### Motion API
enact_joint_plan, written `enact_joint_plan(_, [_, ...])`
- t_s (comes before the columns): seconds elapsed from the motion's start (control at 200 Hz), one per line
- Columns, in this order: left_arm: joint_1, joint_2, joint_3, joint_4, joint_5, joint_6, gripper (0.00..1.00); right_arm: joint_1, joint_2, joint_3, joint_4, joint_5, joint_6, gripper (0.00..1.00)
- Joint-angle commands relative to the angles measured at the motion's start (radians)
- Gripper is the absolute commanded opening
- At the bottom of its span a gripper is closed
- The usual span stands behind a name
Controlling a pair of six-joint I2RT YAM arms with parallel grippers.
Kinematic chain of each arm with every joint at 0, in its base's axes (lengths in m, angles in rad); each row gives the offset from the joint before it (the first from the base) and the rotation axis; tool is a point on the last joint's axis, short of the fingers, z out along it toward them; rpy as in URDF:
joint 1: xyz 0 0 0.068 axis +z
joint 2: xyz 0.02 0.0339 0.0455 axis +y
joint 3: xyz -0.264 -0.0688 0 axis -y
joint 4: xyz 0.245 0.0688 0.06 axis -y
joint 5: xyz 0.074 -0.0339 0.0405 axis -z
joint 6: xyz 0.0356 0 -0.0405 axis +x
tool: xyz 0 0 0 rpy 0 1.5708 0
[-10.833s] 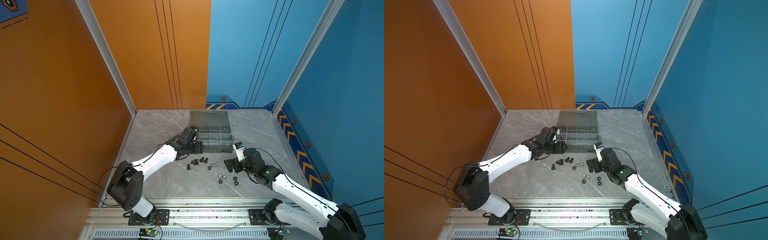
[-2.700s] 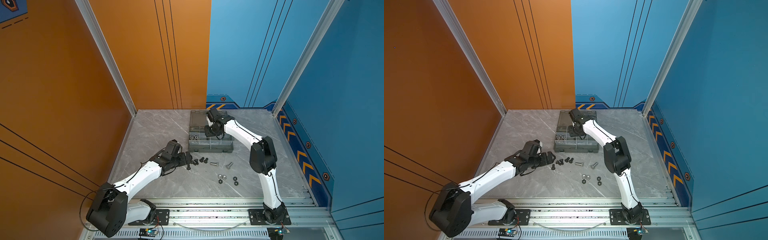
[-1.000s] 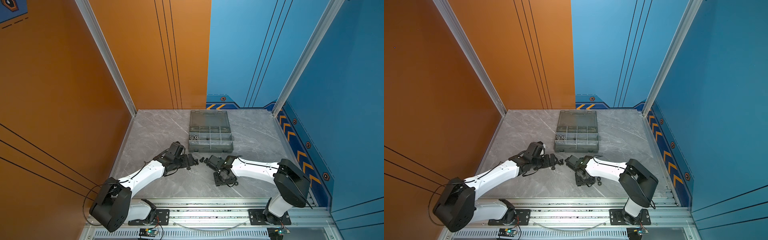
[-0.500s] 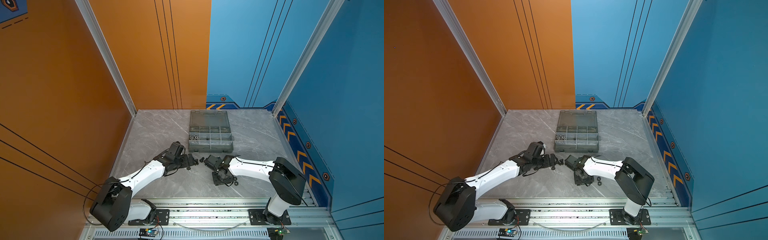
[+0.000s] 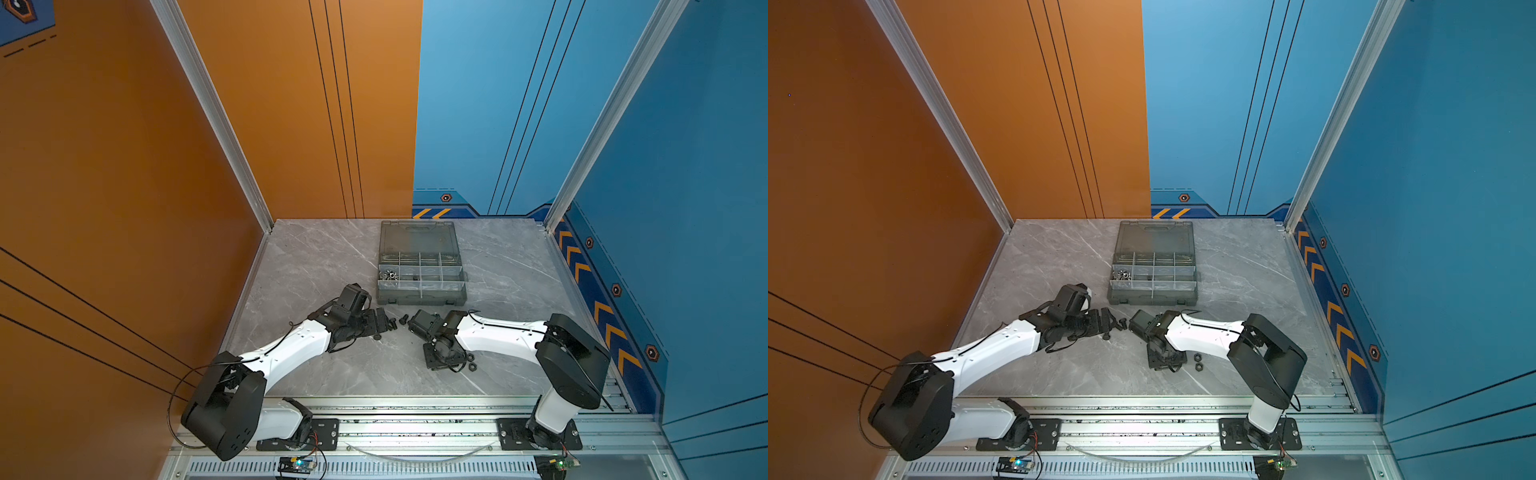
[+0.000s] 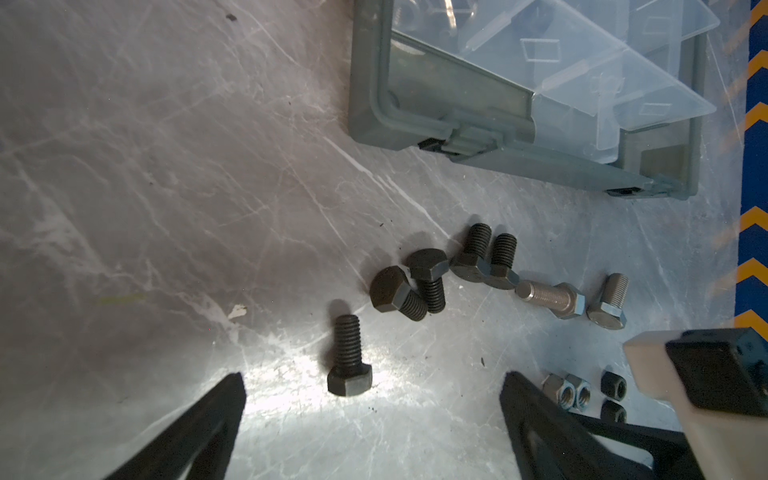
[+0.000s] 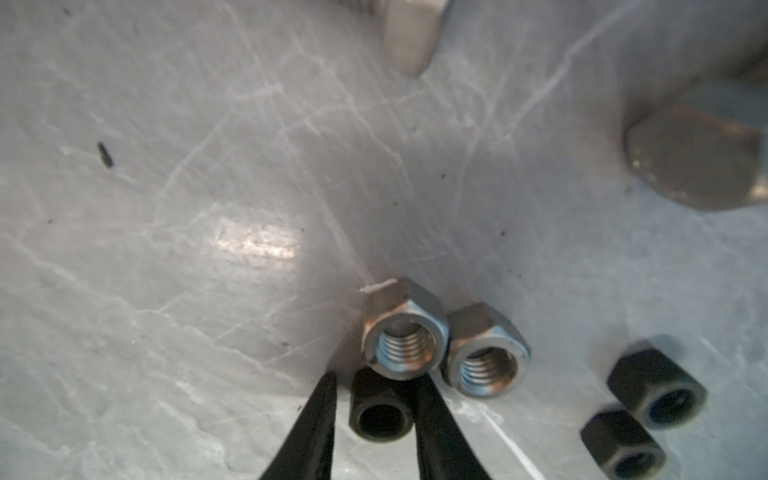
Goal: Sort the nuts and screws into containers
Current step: 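Lower the open right gripper onto a black hex nut and close on it, then lift the black hex nut with the right gripper and carry it over the organizer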
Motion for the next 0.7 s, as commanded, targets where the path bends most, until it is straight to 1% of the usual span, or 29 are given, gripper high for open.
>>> enact_joint_plan(0.0, [-0.004, 0.009, 0.014, -0.001, -0.013, -0.002, 0.98, -0.008, 0.020, 0.001, 0.000, 0.021, -0.003, 0.29])
enact_joint_plan(0.06, [-0.004, 0.009, 0.013, -0.001, -0.011, -0.002, 0.98, -0.008, 0.019, -0.001, 0.001, 0.020, -0.002, 0.25])
enact_joint_plan(0.12, [-0.004, 0.010, 0.013, -0.001, -0.013, -0.002, 0.98, -0.009, 0.019, -0.005, 0.004, 0.021, -0.002, 0.20])
enact_joint_plan(0.19, [-0.004, 0.009, 0.012, -0.001, -0.013, -0.002, 0.98, -0.011, 0.019, -0.008, 0.009, 0.021, -0.003, 0.11])
enact_joint_plan(0.255, [-0.004, 0.007, 0.012, -0.002, -0.012, -0.002, 0.98, -0.014, 0.014, -0.014, 0.016, 0.016, -0.011, 0.00])
enact_joint_plan(0.506, [-0.004, 0.002, 0.009, -0.003, -0.012, -0.003, 0.98, -0.029, -0.057, 0.000, 0.005, 0.009, -0.057, 0.00])
enact_joint_plan(0.696, [-0.004, 0.004, 0.007, 0.006, -0.004, -0.005, 0.98, -0.060, -0.126, 0.081, -0.036, -0.018, -0.132, 0.00])
